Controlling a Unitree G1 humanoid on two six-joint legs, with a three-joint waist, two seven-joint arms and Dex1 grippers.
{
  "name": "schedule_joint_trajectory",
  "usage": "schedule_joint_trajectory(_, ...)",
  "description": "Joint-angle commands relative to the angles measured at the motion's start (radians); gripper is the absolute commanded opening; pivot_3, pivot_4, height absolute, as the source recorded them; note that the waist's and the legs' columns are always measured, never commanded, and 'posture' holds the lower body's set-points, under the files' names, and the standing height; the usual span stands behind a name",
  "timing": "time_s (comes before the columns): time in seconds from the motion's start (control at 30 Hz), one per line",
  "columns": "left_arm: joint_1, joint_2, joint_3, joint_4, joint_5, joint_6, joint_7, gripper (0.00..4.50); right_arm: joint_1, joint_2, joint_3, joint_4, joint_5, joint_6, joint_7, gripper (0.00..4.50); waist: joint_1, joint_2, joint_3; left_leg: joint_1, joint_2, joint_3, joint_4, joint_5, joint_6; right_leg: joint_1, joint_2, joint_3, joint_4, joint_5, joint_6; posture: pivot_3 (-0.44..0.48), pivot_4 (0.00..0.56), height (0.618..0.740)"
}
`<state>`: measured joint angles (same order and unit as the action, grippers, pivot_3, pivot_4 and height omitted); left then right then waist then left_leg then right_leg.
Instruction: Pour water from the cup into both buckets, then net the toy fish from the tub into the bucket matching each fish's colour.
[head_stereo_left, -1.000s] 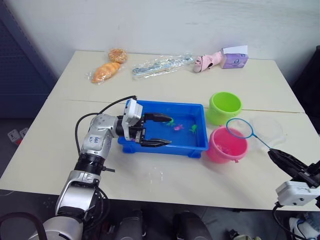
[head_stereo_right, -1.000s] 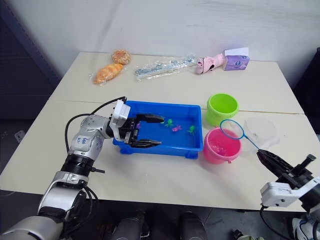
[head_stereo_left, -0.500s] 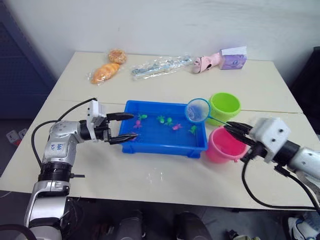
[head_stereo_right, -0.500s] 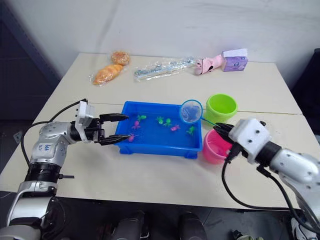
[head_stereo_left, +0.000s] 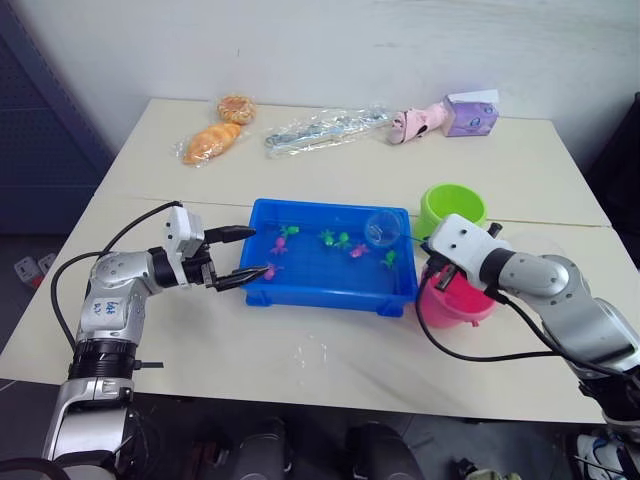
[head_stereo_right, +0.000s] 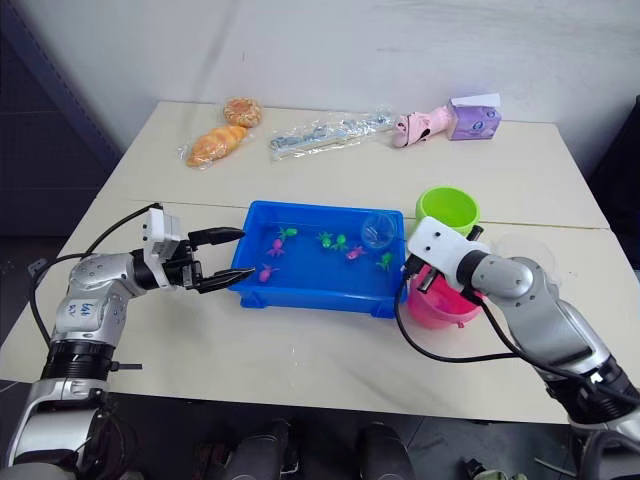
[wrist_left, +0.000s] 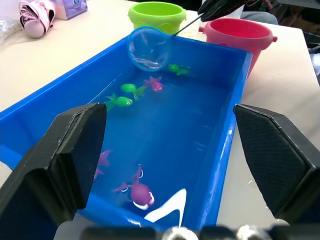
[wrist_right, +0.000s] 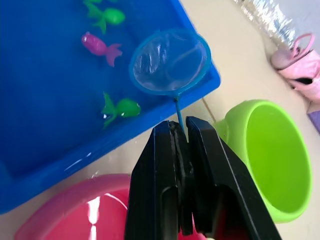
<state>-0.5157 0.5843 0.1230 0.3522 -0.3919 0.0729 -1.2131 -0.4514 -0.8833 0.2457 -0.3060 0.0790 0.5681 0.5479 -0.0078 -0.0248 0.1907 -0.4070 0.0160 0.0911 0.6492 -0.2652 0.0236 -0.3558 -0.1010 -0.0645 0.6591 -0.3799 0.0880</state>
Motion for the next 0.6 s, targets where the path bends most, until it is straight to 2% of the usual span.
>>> schedule_joint_trajectory(0.03, 0.001, 0.012, 0.020, -0.033, -0.016, -0.019, 0.000, 4.36, -0.046, 0.022, 0.017, 0.006, -0.042, 0.055, 0.032, 0.00, 0.000, 0.000, 0.000, 0.000, 0.000, 0.000, 0.000, 0.000, 0.000, 0.000, 0.000, 0.000, 0.000, 0.000, 0.000, 0.000, 0.150, 0.740)
schedule_joint_trajectory(0.3, -0.001, 0.017, 0.014, -0.030, -0.013, -0.031, -0.007, 4.36, -0.094, 0.066, 0.045, -0.020, -0.043, 0.164, 0.117, 0.00, -0.001, 0.000, 0.000, 0.000, 0.000, 0.000, 0.000, 0.000, 0.000, 0.000, 0.000, 0.000, 0.000, 0.000, 0.000, 0.000, 0.150, 0.740)
schedule_joint_trajectory(0.6, -0.009, 0.007, 0.003, -0.040, -0.009, -0.027, 0.005, 4.36, -0.104, 0.159, -0.033, -0.057, 0.042, 0.279, 0.135, 0.00, -0.010, 0.000, 0.000, 0.000, 0.000, 0.000, -0.001, 0.000, 0.000, -0.001, 0.000, 0.000, 0.001, 0.000, 0.000, 0.000, 0.150, 0.740)
